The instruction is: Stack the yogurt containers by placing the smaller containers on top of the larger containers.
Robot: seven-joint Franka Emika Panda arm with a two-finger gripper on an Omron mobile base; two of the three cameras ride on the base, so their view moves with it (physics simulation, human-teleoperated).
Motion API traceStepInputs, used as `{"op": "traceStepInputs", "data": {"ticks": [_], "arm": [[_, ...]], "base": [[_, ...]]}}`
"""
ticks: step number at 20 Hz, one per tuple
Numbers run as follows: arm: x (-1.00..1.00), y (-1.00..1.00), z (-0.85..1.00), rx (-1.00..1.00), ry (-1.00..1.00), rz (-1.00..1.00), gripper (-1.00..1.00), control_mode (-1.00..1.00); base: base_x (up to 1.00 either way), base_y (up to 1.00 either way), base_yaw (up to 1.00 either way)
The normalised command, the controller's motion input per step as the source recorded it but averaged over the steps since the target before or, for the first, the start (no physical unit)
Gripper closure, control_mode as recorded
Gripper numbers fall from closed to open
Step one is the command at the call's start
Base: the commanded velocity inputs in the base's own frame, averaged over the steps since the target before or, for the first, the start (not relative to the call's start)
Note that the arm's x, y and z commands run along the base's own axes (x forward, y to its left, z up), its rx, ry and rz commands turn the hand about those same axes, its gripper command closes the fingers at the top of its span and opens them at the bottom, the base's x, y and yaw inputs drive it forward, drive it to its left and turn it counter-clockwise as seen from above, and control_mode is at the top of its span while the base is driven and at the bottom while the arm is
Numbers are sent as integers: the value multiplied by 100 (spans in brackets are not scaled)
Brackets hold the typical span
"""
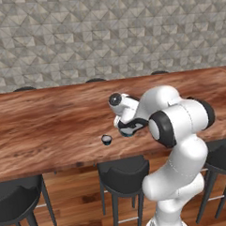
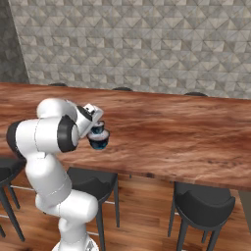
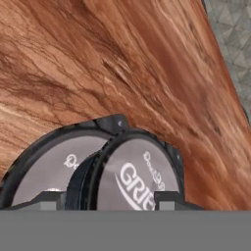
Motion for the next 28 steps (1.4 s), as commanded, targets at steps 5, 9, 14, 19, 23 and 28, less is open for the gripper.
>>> {"op": "traceStepInputs", "data": {"ticks": [5, 9, 14, 19, 23, 28], "arm": [[12, 0, -16, 0, 0, 1, 100, -100], [0, 0, -14, 0, 0, 3, 100, -100], [6, 0, -17, 0, 0, 2, 100, -100], [1, 0, -1, 0, 0, 2, 100, -100], [-3, -3, 0, 0, 0, 1, 100, -100], [-12, -5, 0, 0, 0, 0, 100, -100]], "base": [[0, 0, 0], [0, 0, 0], [0, 0, 0], [0, 0, 0], [0, 0, 0], [0, 0, 0]]}}
